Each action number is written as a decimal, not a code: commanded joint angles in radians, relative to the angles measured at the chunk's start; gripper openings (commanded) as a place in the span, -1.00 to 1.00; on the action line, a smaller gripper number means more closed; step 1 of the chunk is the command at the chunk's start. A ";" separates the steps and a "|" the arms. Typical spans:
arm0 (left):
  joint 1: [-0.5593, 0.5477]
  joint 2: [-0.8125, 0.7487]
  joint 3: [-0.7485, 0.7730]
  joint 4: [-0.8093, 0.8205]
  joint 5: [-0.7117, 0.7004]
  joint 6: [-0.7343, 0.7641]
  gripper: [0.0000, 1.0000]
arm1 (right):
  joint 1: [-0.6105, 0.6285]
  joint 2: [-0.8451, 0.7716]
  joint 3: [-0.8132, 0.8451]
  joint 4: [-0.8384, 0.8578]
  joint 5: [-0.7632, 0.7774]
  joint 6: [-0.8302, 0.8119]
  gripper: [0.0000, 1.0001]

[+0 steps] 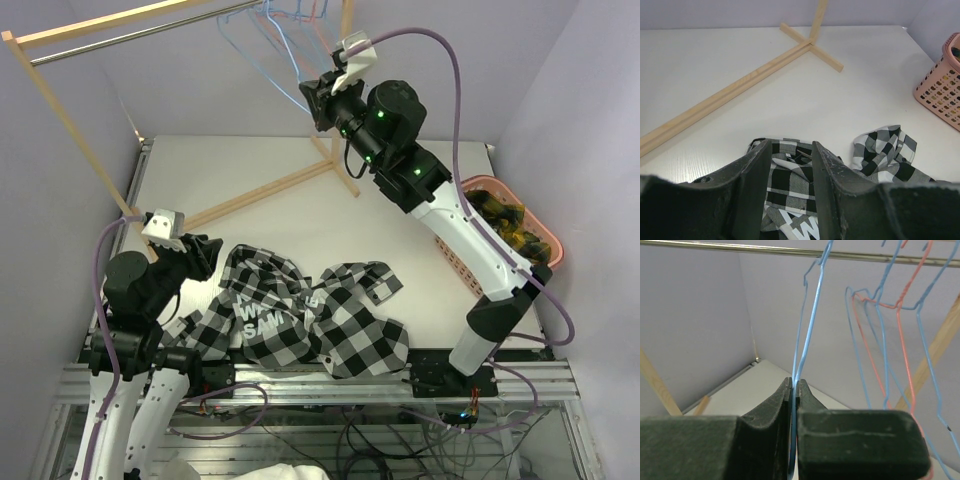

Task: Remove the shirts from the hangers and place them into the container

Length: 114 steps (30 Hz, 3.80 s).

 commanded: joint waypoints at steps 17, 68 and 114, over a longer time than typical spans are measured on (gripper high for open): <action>-0.002 -0.002 -0.008 0.009 0.007 -0.003 -0.03 | 0.001 -0.326 -0.470 -0.079 -0.097 0.177 0.97; -0.003 0.018 -0.012 0.012 0.004 -0.008 -0.06 | 0.435 0.053 -1.108 0.021 -0.031 0.467 -0.99; -0.023 0.014 -0.016 0.006 -0.024 -0.015 -0.07 | -0.777 -0.193 0.110 -0.749 0.121 0.322 -1.00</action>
